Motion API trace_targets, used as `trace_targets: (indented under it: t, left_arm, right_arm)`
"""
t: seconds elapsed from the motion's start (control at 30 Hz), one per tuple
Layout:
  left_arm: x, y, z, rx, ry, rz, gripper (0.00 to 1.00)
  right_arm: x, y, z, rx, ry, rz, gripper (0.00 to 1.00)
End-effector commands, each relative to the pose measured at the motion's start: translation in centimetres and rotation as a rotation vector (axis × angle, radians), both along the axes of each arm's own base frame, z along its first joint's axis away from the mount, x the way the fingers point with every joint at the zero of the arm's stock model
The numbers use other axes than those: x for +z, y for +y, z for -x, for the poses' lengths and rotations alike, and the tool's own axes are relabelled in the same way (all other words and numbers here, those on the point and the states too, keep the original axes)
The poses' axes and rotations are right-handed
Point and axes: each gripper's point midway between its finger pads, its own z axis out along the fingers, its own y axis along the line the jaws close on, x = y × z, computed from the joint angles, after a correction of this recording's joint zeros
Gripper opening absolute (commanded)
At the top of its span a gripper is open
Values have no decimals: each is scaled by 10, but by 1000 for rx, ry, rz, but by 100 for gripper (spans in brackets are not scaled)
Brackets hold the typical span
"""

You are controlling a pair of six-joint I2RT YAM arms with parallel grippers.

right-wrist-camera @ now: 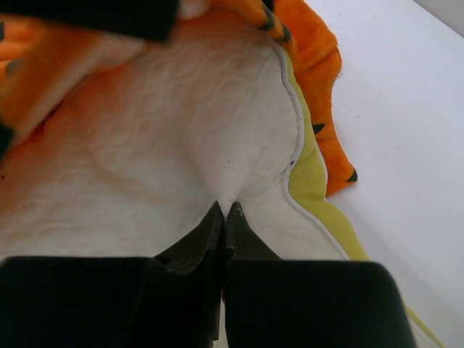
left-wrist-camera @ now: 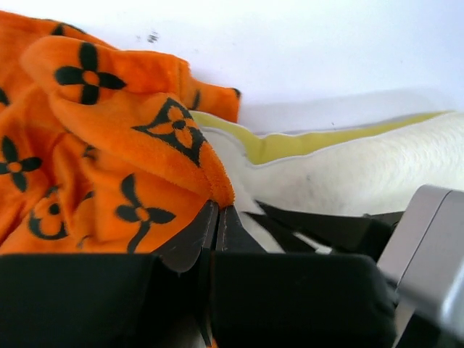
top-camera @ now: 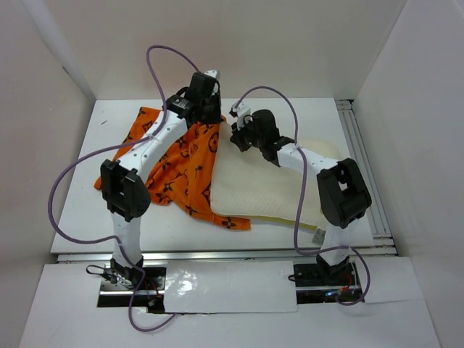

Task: Put the pillow into the pillowcase

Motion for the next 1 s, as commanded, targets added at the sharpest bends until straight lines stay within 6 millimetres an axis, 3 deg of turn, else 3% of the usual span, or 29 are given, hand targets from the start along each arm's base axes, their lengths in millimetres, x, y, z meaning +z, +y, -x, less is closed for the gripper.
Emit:
trace_targets:
  t: [0.0,0.03,0.1,0.2,0.37,0.5,0.6,0.67,0.7,0.77,0.8,0.83,0.9,0.93,0.97]
  left_arm:
    - [6,-31,-8,-75,-66,36,0]
    - [10,-41,-7,-100,-73,49,0]
    - [3,-58,-1,-150,-41,84,0]
    - [17,-84,8,-218,-78,126,0]
    - [23,-113,43,-296,-74,161,0]
    - [12,-112,56,-283,-35,176,0]
    - [10,-114,62,-315,-29,185,0]
    - [1,-119,67,-337,-7,172,0]
    - [-3,-123,71,-350,4,158,0]
    - [-9,-115,68,-311,11,123,0]
    - [-9,-109,62,-269,0,107,0]
    - [-16,-105,63,-252,12,86,0]
    - [-10,-99,60,-223,-5,71,0]
    - [-7,-93,56,-207,-9,66,15]
    - [-11,-92,57,-206,11,54,47]
  right_arm:
    - [63,34,18,109,-119,-135,0]
    - [79,36,16,107,-147,-162,0]
    - [88,40,16,108,-147,-213,0]
    - [106,37,5,14,-158,-301,0]
    - [74,15,-28,-294,18,-510,0]
    - [46,-19,-45,-485,116,-624,0]
    - [49,-26,-45,-470,109,-650,2]
    - [54,-29,-44,-447,107,-659,22]
    - [58,-38,-45,-445,101,-650,52]
    - [76,-44,-38,-393,109,-622,82]
    - [72,-57,-35,-405,132,-559,100]
    - [73,-58,-29,-396,148,-524,100]
    - [69,-76,-8,-415,200,-415,100]
    - [70,-84,-2,-420,183,-359,100]
    - [66,-92,6,-425,192,-324,100]
